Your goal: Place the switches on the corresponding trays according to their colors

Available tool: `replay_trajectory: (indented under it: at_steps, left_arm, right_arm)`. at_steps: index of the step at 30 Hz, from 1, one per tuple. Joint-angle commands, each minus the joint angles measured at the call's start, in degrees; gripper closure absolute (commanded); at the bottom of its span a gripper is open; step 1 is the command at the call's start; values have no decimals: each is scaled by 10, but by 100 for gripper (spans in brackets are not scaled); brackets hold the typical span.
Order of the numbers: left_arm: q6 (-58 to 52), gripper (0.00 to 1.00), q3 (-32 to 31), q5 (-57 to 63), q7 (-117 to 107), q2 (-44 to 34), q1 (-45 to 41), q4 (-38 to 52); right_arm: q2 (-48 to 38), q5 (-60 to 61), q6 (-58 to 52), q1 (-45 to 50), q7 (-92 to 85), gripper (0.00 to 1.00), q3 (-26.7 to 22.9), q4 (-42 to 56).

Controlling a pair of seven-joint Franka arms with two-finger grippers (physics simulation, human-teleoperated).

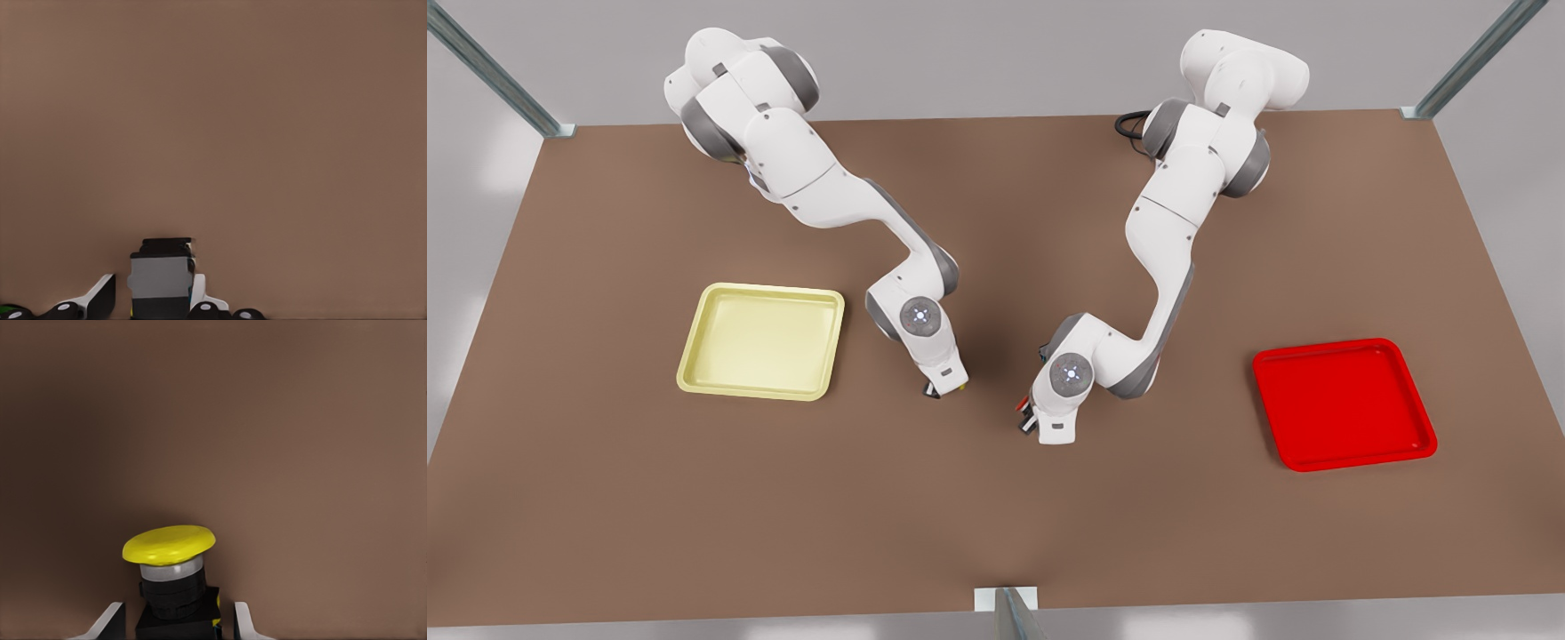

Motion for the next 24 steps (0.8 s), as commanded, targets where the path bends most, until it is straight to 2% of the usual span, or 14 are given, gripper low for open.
replay_trajectory:
  at_steps: [1,9,15,24]
  left_arm:
    - [0,45,0,1,0,0,0,0]
    - [0,50,-1,1,1,0,0,0]
    - [0,51,0,1,1,0,0,0]
    - [-8,51,-2,-2,-2,-11,0,3]
  right_arm:
    - [0,0,0,0,0,33,0,0]
    - [1,-1,3,0,0,38,-1,0]
    - [0,-1,1,-1,0,38,0,0]
    - [-3,-1,1,-5,-1,44,0,0]
